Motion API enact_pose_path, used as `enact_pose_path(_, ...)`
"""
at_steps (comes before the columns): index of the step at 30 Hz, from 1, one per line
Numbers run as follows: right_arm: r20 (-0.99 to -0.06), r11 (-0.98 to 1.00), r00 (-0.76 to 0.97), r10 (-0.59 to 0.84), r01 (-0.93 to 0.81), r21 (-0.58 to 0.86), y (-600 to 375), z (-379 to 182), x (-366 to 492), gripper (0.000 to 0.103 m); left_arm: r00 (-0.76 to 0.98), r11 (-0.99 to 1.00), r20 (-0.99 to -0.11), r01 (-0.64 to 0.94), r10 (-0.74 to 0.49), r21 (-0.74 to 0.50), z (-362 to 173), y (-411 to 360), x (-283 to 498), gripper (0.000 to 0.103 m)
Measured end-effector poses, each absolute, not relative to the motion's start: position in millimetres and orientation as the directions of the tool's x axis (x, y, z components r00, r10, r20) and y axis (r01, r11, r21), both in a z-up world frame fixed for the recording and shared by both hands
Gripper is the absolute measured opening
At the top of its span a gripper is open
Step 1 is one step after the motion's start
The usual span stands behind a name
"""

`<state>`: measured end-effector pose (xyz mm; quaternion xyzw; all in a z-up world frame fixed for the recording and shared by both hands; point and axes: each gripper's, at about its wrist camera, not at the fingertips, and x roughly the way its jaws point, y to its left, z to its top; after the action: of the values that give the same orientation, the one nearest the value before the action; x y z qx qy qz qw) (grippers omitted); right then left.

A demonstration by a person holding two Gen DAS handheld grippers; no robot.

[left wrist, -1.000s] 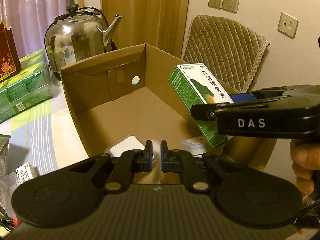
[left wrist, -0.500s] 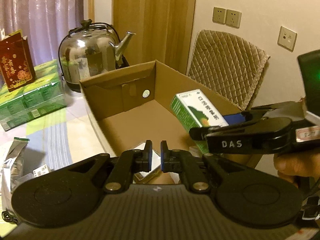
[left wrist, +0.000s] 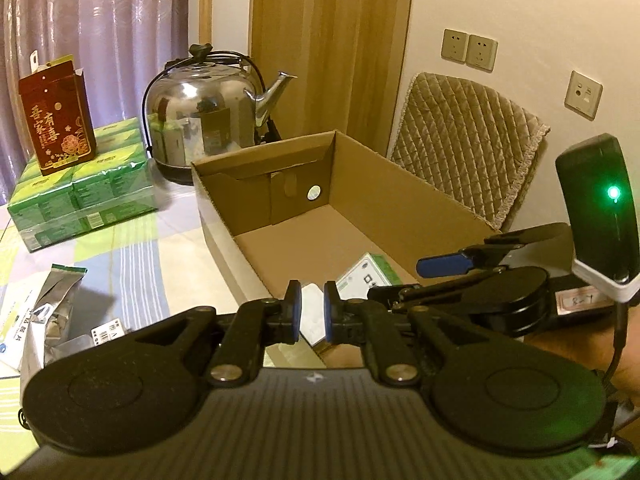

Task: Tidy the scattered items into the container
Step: 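Open the left tool to drop the spoon while the right tool lowers the medicine box, then open the right tool to drop the green medicine box into the cardboard box, then withdraw both open tools from the cardboard box back over the table items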

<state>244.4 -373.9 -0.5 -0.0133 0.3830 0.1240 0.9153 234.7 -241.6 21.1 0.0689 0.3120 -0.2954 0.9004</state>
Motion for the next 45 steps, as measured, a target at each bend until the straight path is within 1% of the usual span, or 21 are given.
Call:
enact_pose_path(5, -0.684, 0.972, 0.697, 0.213, -0.222, 0.077, -376, 11, 234, 0.054, 0.638, 0.825, -0.598, 0.561, -0.485, -0.07, 25, -233, 228, 0.011)
enact_pose_path(10, -0.661, 0.972, 0.717, 0.22, -0.216, 0.089, -375, 26, 216, 0.058, 0.646, 0.832, -0.589, 0.549, -0.485, -0.083, 31, -225, 217, 0.014)
enact_pose_path(12, -0.652, 0.972, 0.725, 0.222, -0.221, 0.084, -372, 32, 205, 0.062, 0.65, 0.835, -0.587, 0.543, -0.483, -0.087, 34, -220, 210, 0.017)
enact_pose_path(16, -0.635, 0.97, 0.736, 0.234, -0.226, 0.096, -367, 44, 185, 0.072, 0.656, 0.844, -0.583, 0.528, -0.479, -0.098, 40, -209, 195, 0.019)
enact_pose_path(17, -0.632, 0.969, 0.739, 0.236, -0.226, 0.098, -365, 47, 180, 0.075, 0.658, 0.845, -0.583, 0.525, -0.477, -0.1, 41, -205, 191, 0.021)
enact_pose_path(20, -0.622, 0.968, 0.744, 0.243, -0.228, 0.105, -360, 56, 165, 0.088, 0.659, 0.851, -0.585, 0.513, -0.472, -0.108, 45, -194, 177, 0.023)
enact_pose_path(21, -0.62, 0.967, 0.745, 0.246, -0.231, 0.106, -358, 58, 160, 0.091, 0.662, 0.854, -0.585, 0.508, -0.469, -0.11, 47, -189, 173, 0.027)
enact_pose_path(22, -0.617, 0.966, 0.746, 0.25, -0.236, 0.107, -356, 60, 155, 0.093, 0.665, 0.857, -0.584, 0.502, -0.466, -0.112, 48, -185, 168, 0.029)
enact_pose_path(24, -0.612, 0.964, 0.748, 0.258, -0.239, 0.113, -352, 64, 144, 0.098, 0.669, 0.863, -0.585, 0.491, -0.459, -0.116, 50, -176, 158, 0.038)
enact_pose_path(25, -0.61, 0.963, 0.748, 0.262, -0.241, 0.119, -350, 66, 139, 0.098, 0.67, 0.867, -0.588, 0.486, -0.453, -0.114, 50, -171, 153, 0.042)
enact_pose_path(27, -0.605, 0.961, 0.748, 0.272, -0.247, 0.126, -344, 70, 129, 0.101, 0.679, 0.875, -0.589, 0.473, -0.439, -0.106, 52, -162, 142, 0.061)
enact_pose_path(28, -0.602, 0.96, 0.749, 0.276, -0.251, 0.127, -341, 72, 123, 0.101, 0.683, 0.878, -0.587, 0.467, -0.435, -0.107, 53, -157, 137, 0.067)
enact_pose_path(29, -0.6, 0.958, 0.75, 0.28, -0.255, 0.128, -338, 73, 119, 0.101, 0.687, 0.881, -0.584, 0.46, -0.432, -0.11, 53, -152, 132, 0.076)
enact_pose_path(30, -0.599, 0.957, 0.749, 0.283, -0.259, 0.129, -335, 74, 114, 0.101, 0.691, 0.885, -0.583, 0.452, -0.427, -0.112, 54, -146, 128, 0.082)
enact_pose_path(34, -0.598, 0.951, 0.742, 0.303, -0.277, 0.138, -323, 74, 99, 0.101, 0.7, 0.9, -0.59, 0.421, -0.403, -0.116, 54, -125, 113, 0.092)
enact_pose_path(36, -0.605, 0.947, 0.733, 0.311, -0.292, 0.133, -314, 73, 94, 0.101, 0.709, 0.91, -0.59, 0.398, -0.385, -0.116, 52, -112, 105, 0.101)
enact_pose_path(39, -0.612, 0.942, 0.725, 0.316, -0.316, 0.111, -302, 72, 86, 0.101, 0.723, 0.927, -0.597, 0.359, -0.349, -0.107, 49, -94, 94, 0.102)
enact_pose_path(42, -0.613, 0.937, 0.719, 0.328, -0.332, 0.113, -294, 70, 79, 0.101, 0.716, 0.937, -0.619, 0.333, -0.322, -0.101, 44, -77, 85, 0.102)
enact_pose_path(45, -0.613, 0.931, 0.713, 0.34, -0.346, 0.115, -285, 68, 73, 0.101, 0.727, 0.949, -0.622, 0.304, -0.29, -0.087, 41, -60, 75, 0.102)
